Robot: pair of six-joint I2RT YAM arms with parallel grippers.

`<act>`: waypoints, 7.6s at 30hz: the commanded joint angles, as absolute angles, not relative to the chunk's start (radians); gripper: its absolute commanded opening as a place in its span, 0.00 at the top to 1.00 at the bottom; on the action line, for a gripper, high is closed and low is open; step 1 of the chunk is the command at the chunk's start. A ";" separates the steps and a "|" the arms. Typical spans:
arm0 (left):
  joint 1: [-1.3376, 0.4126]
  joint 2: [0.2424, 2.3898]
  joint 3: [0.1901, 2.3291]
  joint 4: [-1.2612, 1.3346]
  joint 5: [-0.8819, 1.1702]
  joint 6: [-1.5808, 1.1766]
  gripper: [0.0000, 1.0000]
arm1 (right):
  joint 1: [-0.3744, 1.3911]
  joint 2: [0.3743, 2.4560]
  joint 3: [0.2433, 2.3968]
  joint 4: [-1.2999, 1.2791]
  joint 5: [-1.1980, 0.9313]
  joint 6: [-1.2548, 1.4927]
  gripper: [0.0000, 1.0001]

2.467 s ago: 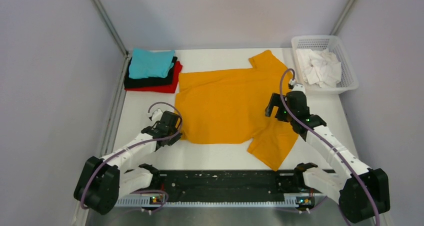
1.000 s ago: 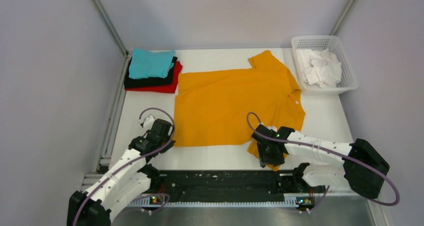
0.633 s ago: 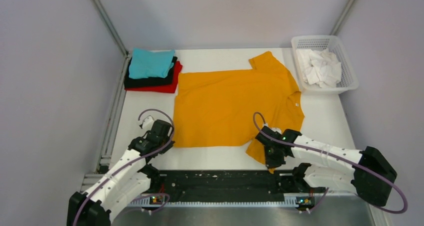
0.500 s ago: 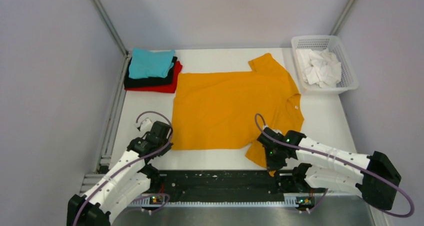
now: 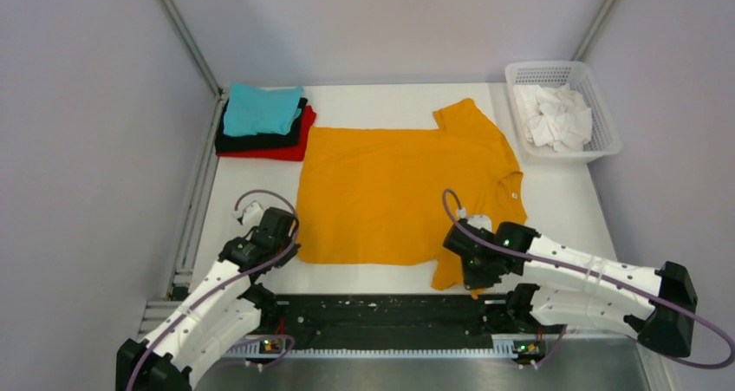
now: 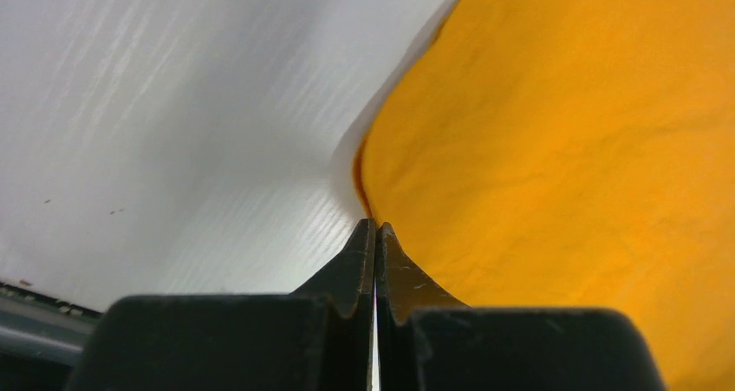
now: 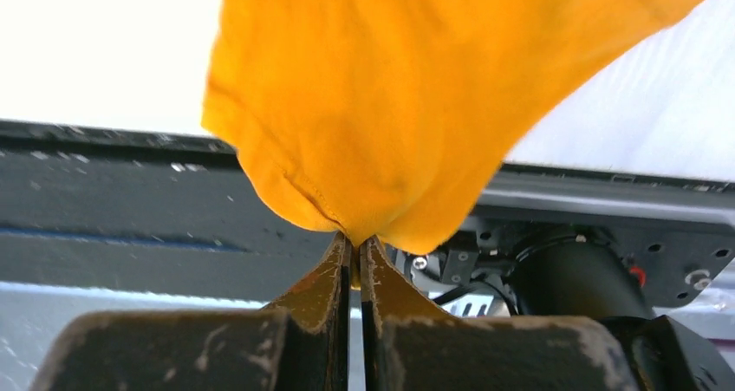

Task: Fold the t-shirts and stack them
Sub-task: Fold the flattened tshirt in 1/3 of the way, then grab the side of the flattened tshirt furthest away from the robot with both arms

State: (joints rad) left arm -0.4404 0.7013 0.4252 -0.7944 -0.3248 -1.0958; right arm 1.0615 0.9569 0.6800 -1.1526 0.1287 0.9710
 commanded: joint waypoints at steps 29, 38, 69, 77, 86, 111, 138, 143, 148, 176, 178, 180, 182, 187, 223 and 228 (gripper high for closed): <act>-0.242 1.238 0.783 -0.307 -0.342 -1.015 1.00 | 0.494 1.107 0.930 -0.422 0.456 0.338 1.00; -0.231 1.285 0.784 -0.256 -0.382 -1.006 1.00 | 0.435 1.218 0.974 -0.360 0.440 0.242 1.00; -0.261 1.479 0.938 -0.210 0.066 -0.816 0.01 | 0.343 1.506 0.954 -0.180 0.113 0.342 0.01; -0.302 1.745 1.023 -0.253 0.114 -0.769 0.01 | 0.305 1.620 0.870 -0.134 0.017 0.464 0.01; -0.319 1.636 0.754 -0.229 0.110 -0.825 0.01 | 0.292 1.515 0.686 -0.240 -0.040 0.501 0.02; -0.587 0.994 0.359 -0.574 -0.094 -1.225 0.02 | 0.353 0.834 0.371 -0.552 -0.082 0.732 0.02; -0.260 1.291 0.860 -0.237 -0.280 -0.713 0.01 | 0.354 0.810 0.594 -0.172 -0.034 0.551 0.01; -0.185 1.534 0.981 -0.167 -0.223 -0.609 0.01 | 0.353 0.835 0.591 -0.181 0.014 0.499 0.01; -0.161 1.752 1.111 -0.228 -0.280 -0.574 0.01 | 0.354 0.851 0.590 -0.184 0.023 0.476 0.01; -0.189 1.825 1.162 -0.481 -0.127 -0.582 0.60 | 0.354 0.875 0.584 -0.214 0.111 0.453 0.01; -0.194 1.816 1.166 -0.495 -0.138 -0.570 0.61 | 0.353 0.876 0.584 -0.220 0.124 0.453 0.01; -0.196 1.816 1.165 -0.510 -0.144 -0.565 0.61 | 0.354 0.875 0.583 -0.222 0.129 0.452 0.01; -0.197 1.820 1.163 -0.517 -0.153 -0.565 0.64 | 0.353 0.877 0.584 -0.222 0.130 0.453 0.01; -0.199 1.828 1.153 -0.500 -0.147 -0.571 0.80 | 0.353 0.885 0.582 -0.223 0.138 0.453 0.01; -0.199 1.652 1.120 -0.432 -0.211 -0.624 1.00 | 0.260 1.939 1.473 -0.341 0.387 0.428 0.09; -0.199 1.653 1.117 -0.428 -0.218 -0.627 1.00 | 0.251 2.176 1.723 -0.433 0.398 0.419 0.21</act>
State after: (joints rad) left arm -0.1978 1.6970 1.1275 -0.4625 -0.2207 -0.6147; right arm 0.2623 2.0609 1.5723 -0.3428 0.3641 0.4400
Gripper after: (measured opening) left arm 0.012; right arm 0.833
